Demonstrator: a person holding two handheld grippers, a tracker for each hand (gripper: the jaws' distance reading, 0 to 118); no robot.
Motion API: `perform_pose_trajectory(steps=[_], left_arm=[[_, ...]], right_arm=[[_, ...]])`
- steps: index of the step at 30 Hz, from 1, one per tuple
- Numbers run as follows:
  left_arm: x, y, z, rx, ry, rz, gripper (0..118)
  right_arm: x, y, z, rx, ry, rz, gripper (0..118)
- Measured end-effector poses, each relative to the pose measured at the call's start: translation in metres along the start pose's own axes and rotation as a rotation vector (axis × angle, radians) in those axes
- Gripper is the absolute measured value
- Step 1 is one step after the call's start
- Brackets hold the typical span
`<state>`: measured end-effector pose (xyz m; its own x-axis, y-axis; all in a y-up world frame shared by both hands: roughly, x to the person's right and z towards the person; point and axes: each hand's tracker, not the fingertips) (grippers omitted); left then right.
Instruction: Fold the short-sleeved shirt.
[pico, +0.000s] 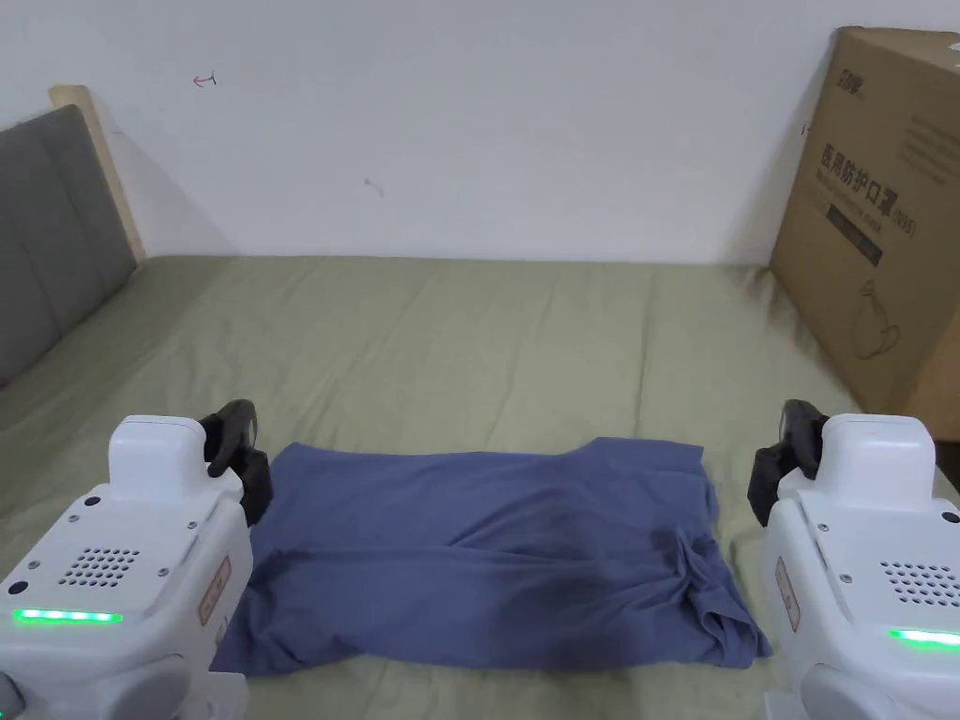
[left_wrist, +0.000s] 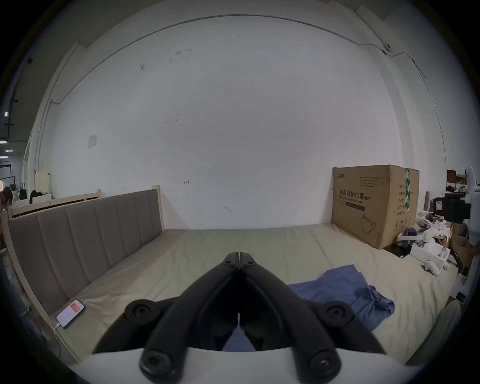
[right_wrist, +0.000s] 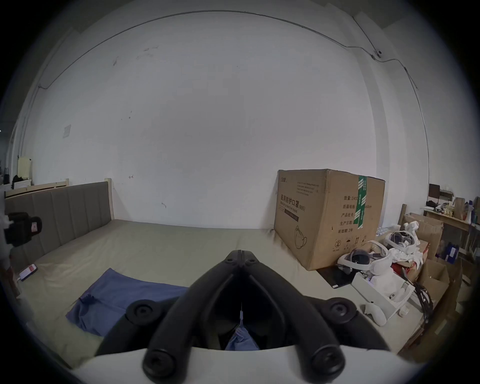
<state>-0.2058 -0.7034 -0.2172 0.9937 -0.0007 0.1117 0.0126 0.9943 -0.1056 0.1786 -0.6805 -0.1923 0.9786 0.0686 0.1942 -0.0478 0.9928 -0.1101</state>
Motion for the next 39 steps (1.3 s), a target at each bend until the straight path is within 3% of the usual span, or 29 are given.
perform_pose_trajectory(steps=[5,15,16,17,18,19,20,21,25,26,27,28,29,31,32,35,36,37,38,39], left_arm=[[-0.015,-0.006,-0.010,-0.099,-0.008,0.042,0],[-0.087,-0.094,-0.073,-0.647,0.084,0.239,2],[-0.093,-0.105,-0.076,-0.691,0.100,0.257,13],[-0.097,-0.113,-0.079,-0.723,0.106,0.248,38],[-0.099,-0.123,-0.080,-0.756,0.120,0.239,76],[-0.100,-0.131,-0.081,-0.778,0.121,0.246,98],[-0.102,-0.139,-0.083,-0.798,0.127,0.249,109],[-0.102,-0.145,-0.084,-0.797,0.134,0.252,110],[-0.099,-0.174,-0.098,-0.880,0.137,0.240,105],[-0.096,-0.180,-0.100,-0.896,0.135,0.224,95],[-0.093,-0.185,-0.102,-0.902,0.118,0.207,69],[-0.089,-0.188,-0.105,-0.892,0.115,0.163,57],[-0.083,-0.189,-0.107,-0.905,0.141,0.118,55],[-0.076,-0.183,-0.100,-0.862,0.129,0.100,17],[-0.075,-0.180,-0.100,-0.844,0.113,0.098,8],[-0.075,-0.166,-0.097,-0.819,0.096,0.101,8],[-0.075,-0.159,-0.095,-0.792,0.075,0.106,8],[-0.076,-0.154,-0.094,-0.771,0.072,0.109,8],[-0.077,-0.149,-0.093,-0.758,0.070,0.117,8],[-0.078,-0.142,-0.088,-0.745,0.061,0.131,8]], right_arm=[[0.002,-0.002,-0.002,-0.012,-0.002,-0.011,0],[0.007,-0.025,-0.021,-0.092,-0.012,-0.009,0],[0.007,-0.029,-0.024,-0.104,-0.013,-0.010,0],[0.008,-0.032,-0.027,-0.117,-0.016,-0.012,0],[0.009,-0.036,-0.030,-0.136,-0.020,-0.016,0],[0.009,-0.039,-0.032,-0.150,-0.019,-0.019,0],[0.009,-0.043,-0.034,-0.162,-0.021,-0.024,0],[0.010,-0.047,-0.037,-0.175,-0.024,-0.027,0],[0.011,-0.062,-0.044,-0.232,-0.031,-0.027,0],[0.012,-0.066,-0.046,-0.247,-0.033,-0.026,0],[0.013,-0.070,-0.046,-0.260,-0.037,-0.023,0],[0.014,-0.075,-0.048,-0.279,-0.041,-0.022,1],[0.016,-0.080,-0.051,-0.303,-0.041,-0.024,1],[0.020,-0.094,-0.058,-0.389,-0.043,-0.022,1],[0.022,-0.103,-0.063,-0.432,-0.045,-0.017,7],[0.025,-0.138,-0.085,-0.604,-0.043,-0.012,57],[0.026,-0.154,-0.096,-0.666,-0.023,-0.032,83],[0.026,-0.164,-0.104,-0.703,-0.006,-0.037,97],[0.025,-0.174,-0.112,-0.747,-0.003,-0.049,106],[0.023,-0.185,-0.122,-0.784,-0.006,-0.061,107]])
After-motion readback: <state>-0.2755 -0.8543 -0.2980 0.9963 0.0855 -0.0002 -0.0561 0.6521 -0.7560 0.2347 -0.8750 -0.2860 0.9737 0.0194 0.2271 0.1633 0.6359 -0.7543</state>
